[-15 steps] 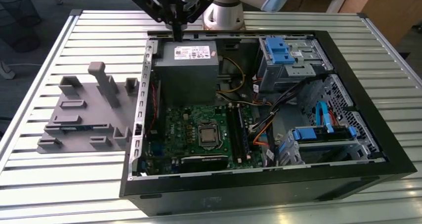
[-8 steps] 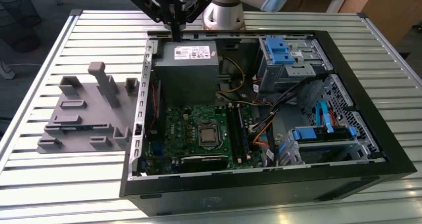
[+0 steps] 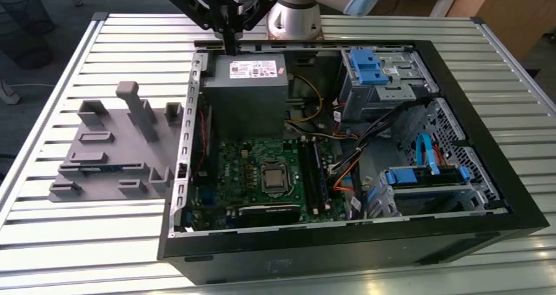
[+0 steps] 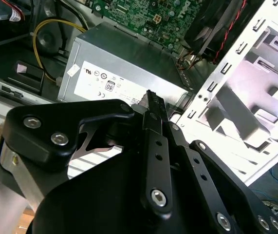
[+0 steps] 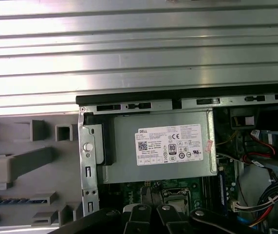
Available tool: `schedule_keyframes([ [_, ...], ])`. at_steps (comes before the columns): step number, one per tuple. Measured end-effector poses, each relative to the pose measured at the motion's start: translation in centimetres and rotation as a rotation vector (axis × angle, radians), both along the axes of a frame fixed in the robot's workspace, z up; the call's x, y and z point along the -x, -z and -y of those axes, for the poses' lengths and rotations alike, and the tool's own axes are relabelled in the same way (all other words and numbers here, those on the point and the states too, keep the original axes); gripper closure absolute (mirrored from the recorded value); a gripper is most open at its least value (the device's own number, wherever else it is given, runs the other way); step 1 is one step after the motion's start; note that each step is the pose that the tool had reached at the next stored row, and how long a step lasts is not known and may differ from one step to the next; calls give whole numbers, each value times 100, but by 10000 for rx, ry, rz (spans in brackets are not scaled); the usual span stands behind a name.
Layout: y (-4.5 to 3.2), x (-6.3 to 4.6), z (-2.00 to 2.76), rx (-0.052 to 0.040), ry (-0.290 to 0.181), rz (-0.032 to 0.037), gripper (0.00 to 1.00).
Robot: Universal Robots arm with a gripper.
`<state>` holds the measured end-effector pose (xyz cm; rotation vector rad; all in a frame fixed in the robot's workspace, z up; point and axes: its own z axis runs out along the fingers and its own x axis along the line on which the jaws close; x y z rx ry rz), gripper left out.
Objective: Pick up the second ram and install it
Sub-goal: 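Reach for the second ram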
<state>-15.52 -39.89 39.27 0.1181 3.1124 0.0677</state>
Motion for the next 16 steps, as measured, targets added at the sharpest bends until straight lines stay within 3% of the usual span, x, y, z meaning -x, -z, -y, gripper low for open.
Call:
schedule_keyframes([
  [16, 2, 65, 0, 0, -1, 0, 89],
])
